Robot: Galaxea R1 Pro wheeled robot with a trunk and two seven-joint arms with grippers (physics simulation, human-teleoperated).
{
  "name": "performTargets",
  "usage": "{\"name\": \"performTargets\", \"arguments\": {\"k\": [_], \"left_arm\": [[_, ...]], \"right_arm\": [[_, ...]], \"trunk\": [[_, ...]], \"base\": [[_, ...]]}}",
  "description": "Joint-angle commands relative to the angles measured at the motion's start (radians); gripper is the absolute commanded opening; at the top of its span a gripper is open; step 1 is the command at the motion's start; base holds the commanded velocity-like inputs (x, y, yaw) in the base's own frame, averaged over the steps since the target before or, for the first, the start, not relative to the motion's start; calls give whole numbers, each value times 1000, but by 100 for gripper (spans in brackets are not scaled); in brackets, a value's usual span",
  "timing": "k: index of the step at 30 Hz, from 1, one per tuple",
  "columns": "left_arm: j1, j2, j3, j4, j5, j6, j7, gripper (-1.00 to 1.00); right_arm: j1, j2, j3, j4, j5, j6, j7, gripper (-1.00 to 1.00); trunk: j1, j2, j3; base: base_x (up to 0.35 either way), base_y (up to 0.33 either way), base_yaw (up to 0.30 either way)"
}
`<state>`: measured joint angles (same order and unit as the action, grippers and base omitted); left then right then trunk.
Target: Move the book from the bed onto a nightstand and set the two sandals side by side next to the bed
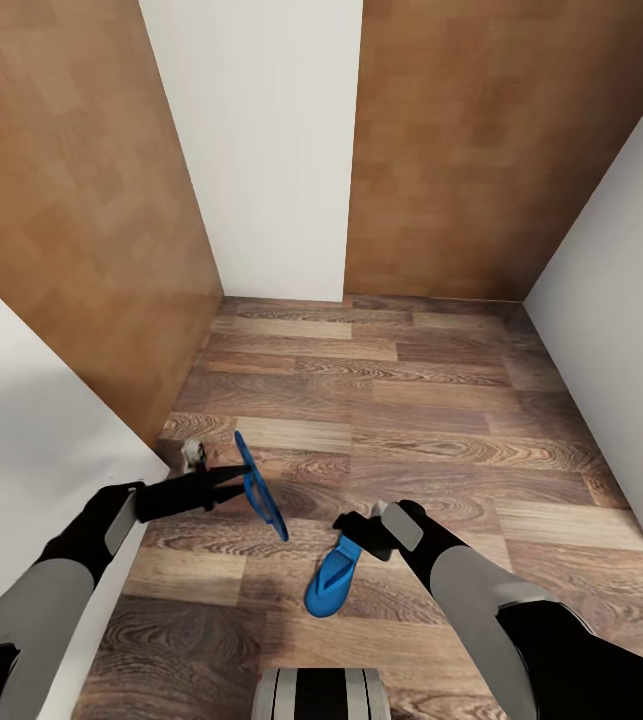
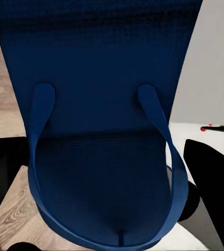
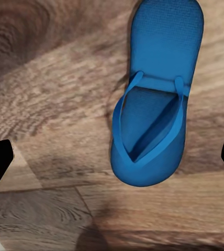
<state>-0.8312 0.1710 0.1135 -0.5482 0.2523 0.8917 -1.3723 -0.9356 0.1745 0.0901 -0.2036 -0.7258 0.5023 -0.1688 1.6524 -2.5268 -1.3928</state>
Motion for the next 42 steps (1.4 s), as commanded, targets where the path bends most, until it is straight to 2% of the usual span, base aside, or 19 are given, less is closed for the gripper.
{"name": "performTargets", "arguments": {"k": [1, 7, 24, 34, 42], "left_arm": [[8, 0, 0, -16, -11, 4, -22, -100], [21, -1, 0, -43, -46, -4, -50, -100], [24, -1, 2, -50, -59, -11, -56, -100], [25, 1, 2, -50, -59, -14, -55, -100], [25, 1, 2, -50, -59, -16, -54, -100]], "right_arm": [[0, 0, 8, -2, -11, 2, -4, 100], [0, 0, 8, -2, -11, 3, 2, 100], [0, 0, 8, -2, -11, 2, 5, 100], [0, 0, 8, -2, -11, -19, 57, 100], [0, 0, 8, -2, -11, -22, 64, 100]], "trunk": [[0, 0, -1], [0, 0, -1], [7, -4, -66], [7, -4, -66], [7, -4, -66]], "base": [[0, 0, 0], [0, 0, 0], [0, 0, 0], [0, 0, 0], [0, 0, 0]]}}
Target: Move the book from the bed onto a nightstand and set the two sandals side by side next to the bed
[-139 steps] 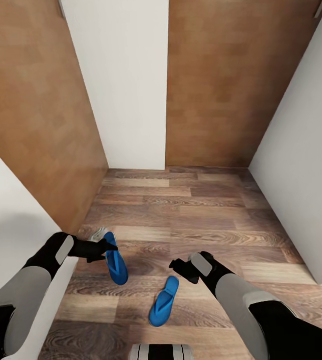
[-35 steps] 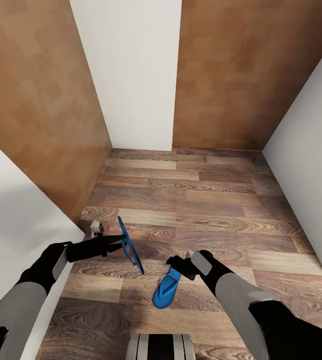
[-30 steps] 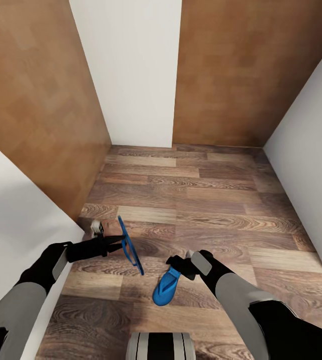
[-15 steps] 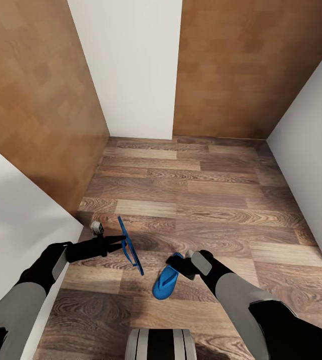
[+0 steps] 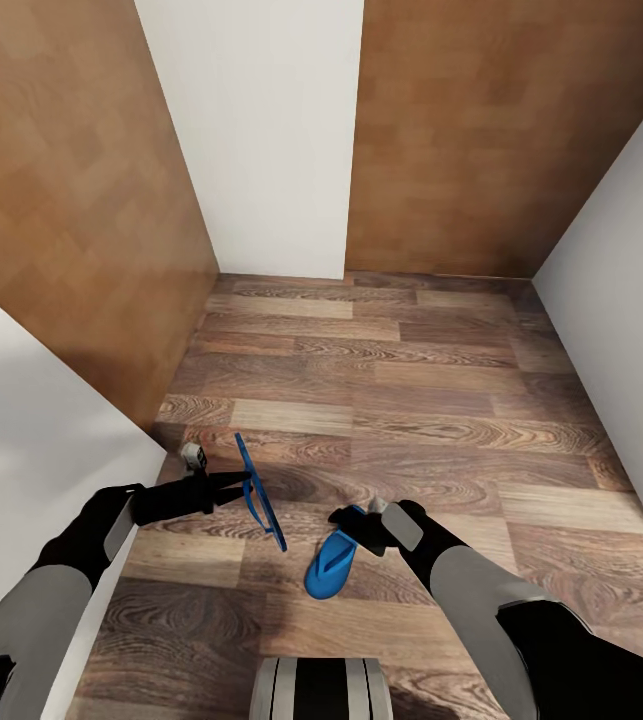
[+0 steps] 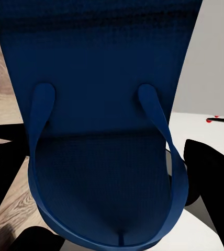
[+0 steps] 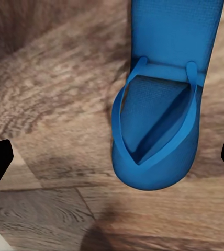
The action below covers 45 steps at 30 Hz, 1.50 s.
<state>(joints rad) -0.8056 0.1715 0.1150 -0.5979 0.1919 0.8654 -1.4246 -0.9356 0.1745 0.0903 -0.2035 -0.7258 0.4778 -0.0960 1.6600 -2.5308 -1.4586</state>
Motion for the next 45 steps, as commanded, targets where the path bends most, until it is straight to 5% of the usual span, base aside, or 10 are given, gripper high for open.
{"name": "performTargets", "arguments": {"k": [1, 27, 45], "left_arm": [[0, 0, 0, 0, 1, 10, -2, -100], [0, -1, 0, 0, 0, 9, 1, -100], [0, 1, 0, 1, 0, 9, 0, -100]], "right_arm": [[0, 0, 8, -2, -11, 3, -9, 100], [0, 0, 12, -3, -10, 7, -25, 100], [-3, 0, 15, -63, -14, 118, -150, 100]], "trunk": [[0, 0, -1], [0, 0, -1], [0, 0, -1]], "base": [[0, 0, 0], [0, 0, 0], [0, 0, 0]]}}
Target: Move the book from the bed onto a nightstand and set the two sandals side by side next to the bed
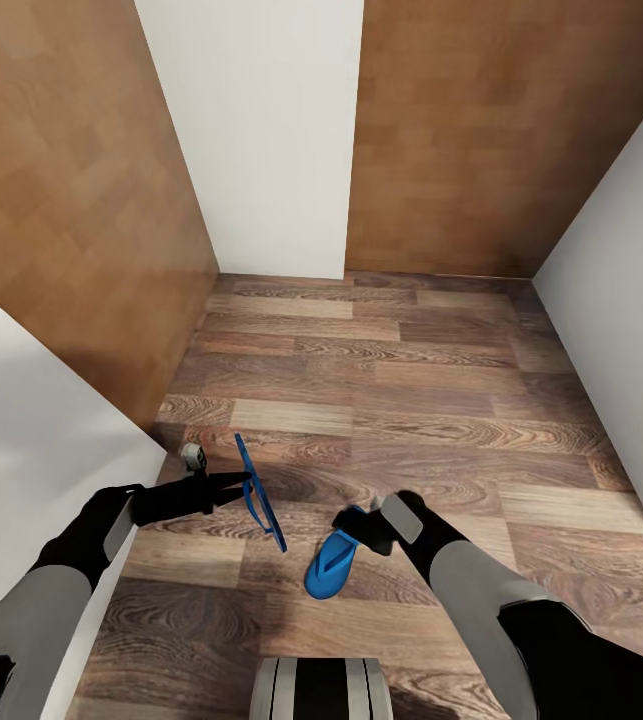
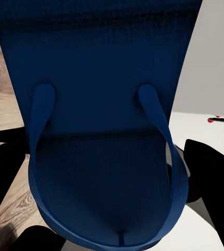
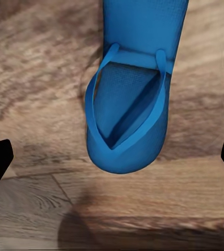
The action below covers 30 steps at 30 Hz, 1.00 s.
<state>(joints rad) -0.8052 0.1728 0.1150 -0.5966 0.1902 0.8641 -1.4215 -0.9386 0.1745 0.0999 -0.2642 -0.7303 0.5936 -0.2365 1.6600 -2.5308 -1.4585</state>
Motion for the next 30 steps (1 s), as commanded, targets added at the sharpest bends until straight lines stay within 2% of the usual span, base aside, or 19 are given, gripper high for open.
{"name": "performTargets", "arguments": {"k": [1, 15, 30], "left_arm": [[0, 0, 0, 0, 2, 10, -3, -100], [0, 7, 0, 0, 2, 10, -5, -100], [0, 11, 0, 0, 3, 10, -5, -100]], "right_arm": [[-1, 0, 6, -3, -10, 7, -13, 100], [-6, 0, 6, -33, -16, 67, -27, 100], [-9, 0, 7, -63, -17, 83, -27, 100]], "trunk": [[0, 0, -1], [0, 0, -1], [0, 0, -1]], "base": [[0, 0, 0], [0, 0, 0], [0, 0, 0]]}}
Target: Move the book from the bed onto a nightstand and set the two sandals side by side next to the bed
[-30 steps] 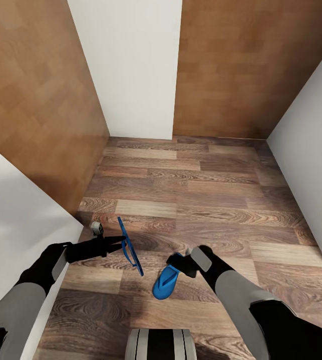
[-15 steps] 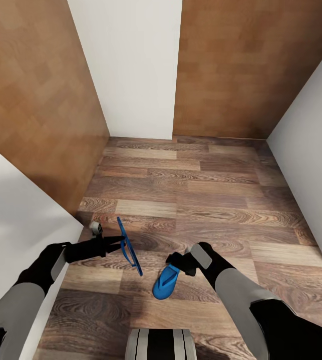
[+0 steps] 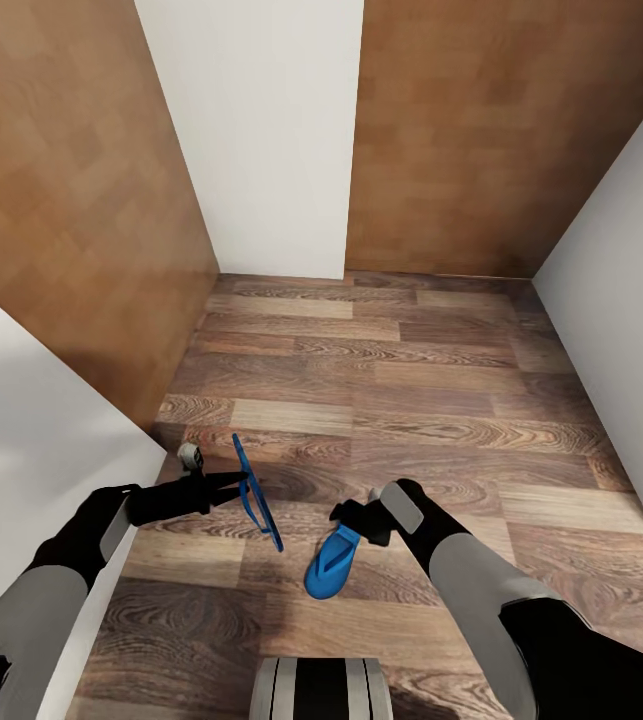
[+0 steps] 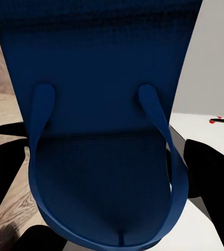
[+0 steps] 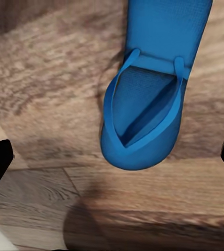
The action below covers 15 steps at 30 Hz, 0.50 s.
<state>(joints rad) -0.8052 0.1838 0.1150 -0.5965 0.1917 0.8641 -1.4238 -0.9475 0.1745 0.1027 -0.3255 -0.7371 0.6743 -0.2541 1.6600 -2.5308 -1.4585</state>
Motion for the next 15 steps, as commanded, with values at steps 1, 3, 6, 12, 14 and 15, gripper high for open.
{"name": "performTargets", "arguments": {"k": [1, 3, 6, 12, 14, 15], "left_arm": [[0, 0, 0, 0, 2, 10, -3, -100], [0, 0, 0, 0, 2, 10, -3, -100], [0, 0, 0, 0, 2, 10, -3, -100], [0, 0, 0, 0, 2, 10, -3, -100], [0, 0, 0, 0, 2, 10, -4, -100], [0, 0, 0, 0, 2, 10, -3, -100]], "right_arm": [[0, 0, 4, -4, -10, 2, -10, 100], [0, 0, 5, -7, -10, 3, -10, 100], [-1, 0, 5, -11, -10, 4, -11, 100], [-2, 0, 5, -13, -10, 5, -12, 100], [-2, 0, 5, -13, -10, 5, -13, 100], [-2, 0, 5, -13, -10, 5, -13, 100]], "trunk": [[0, 0, -1], [0, 0, -5], [2, -1, -16], [4, -3, -39], [5, -3, -47], [6, -3, -51]], "base": [[0, 0, 0], [0, 0, 0], [0, 0, 0], [0, 0, 0], [0, 0, 0], [0, 0, 0]]}}
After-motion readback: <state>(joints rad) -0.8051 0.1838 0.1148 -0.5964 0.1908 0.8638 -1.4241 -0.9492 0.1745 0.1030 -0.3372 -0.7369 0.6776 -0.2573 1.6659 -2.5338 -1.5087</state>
